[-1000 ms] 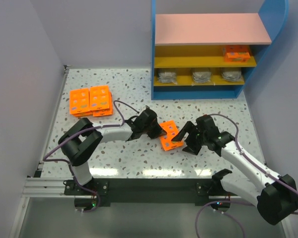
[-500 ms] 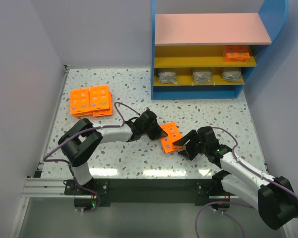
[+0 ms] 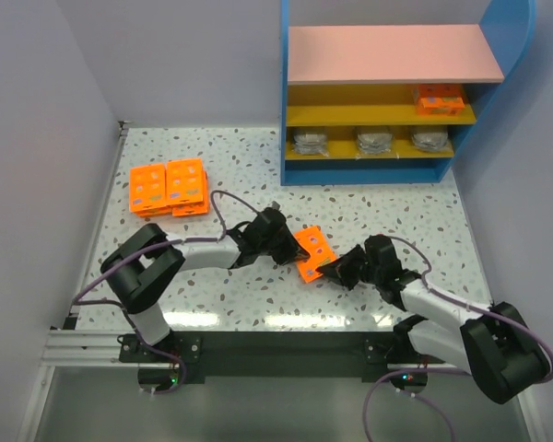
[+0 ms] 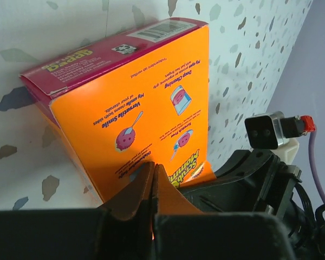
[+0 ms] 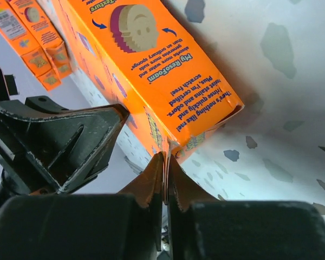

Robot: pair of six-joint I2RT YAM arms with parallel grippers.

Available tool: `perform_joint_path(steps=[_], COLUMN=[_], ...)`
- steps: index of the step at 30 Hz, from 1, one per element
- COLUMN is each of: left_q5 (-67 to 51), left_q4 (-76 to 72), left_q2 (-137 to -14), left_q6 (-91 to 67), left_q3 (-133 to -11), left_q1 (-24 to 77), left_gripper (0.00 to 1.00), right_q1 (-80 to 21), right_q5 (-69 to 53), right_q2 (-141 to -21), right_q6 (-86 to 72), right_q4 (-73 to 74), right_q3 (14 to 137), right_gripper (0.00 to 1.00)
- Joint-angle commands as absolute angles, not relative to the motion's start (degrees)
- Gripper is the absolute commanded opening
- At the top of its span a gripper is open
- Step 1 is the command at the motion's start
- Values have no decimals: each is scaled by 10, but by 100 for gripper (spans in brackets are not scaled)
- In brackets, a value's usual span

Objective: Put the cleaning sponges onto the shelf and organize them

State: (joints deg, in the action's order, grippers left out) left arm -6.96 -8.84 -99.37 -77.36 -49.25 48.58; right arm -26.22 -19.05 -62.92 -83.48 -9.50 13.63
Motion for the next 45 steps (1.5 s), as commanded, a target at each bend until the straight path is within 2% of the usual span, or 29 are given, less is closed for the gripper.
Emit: perform_joint_path(steps=[1, 3, 4, 7, 8, 13, 17, 30, 45], left_q5=[-62, -22, -7, 44, 58, 88, 141, 144, 142], left_q4=[-8, 61, 87, 164, 189, 247, 293, 327, 337], left_q2=[-953, -923, -889, -813, -795, -695, -664, -600, -572], left_q6=[-712, -677, -664, -621, -606, -540, -483, -468, -475], left_q3=[-507, -537, -567, -622, -633, -704, -751, -708, -679], left_q1=[494, 492, 490, 470, 453, 370, 349, 337, 336], left_gripper=[0, 0, 3, 18, 28, 51, 58, 65, 66], right_q1=[-258, -257, -254, -246, -243, -224, -200, -12, 36], right_q5=[-186, -184, -185, -187, -187, -191, -178, -278, -274], right_q2=[-584, -528, -511, -436, -421, -358, -358, -581, -830], right_q6=[-834, -835, -840, -850, -852, -858, -867, -804, -852], right_q4=[-63, -21, -10, 39, 49, 84, 54, -34, -204], right_q3=[135, 143, 146, 164, 171, 248, 307, 554, 675], right_gripper=[0, 0, 0, 0, 0, 0, 0, 0, 0])
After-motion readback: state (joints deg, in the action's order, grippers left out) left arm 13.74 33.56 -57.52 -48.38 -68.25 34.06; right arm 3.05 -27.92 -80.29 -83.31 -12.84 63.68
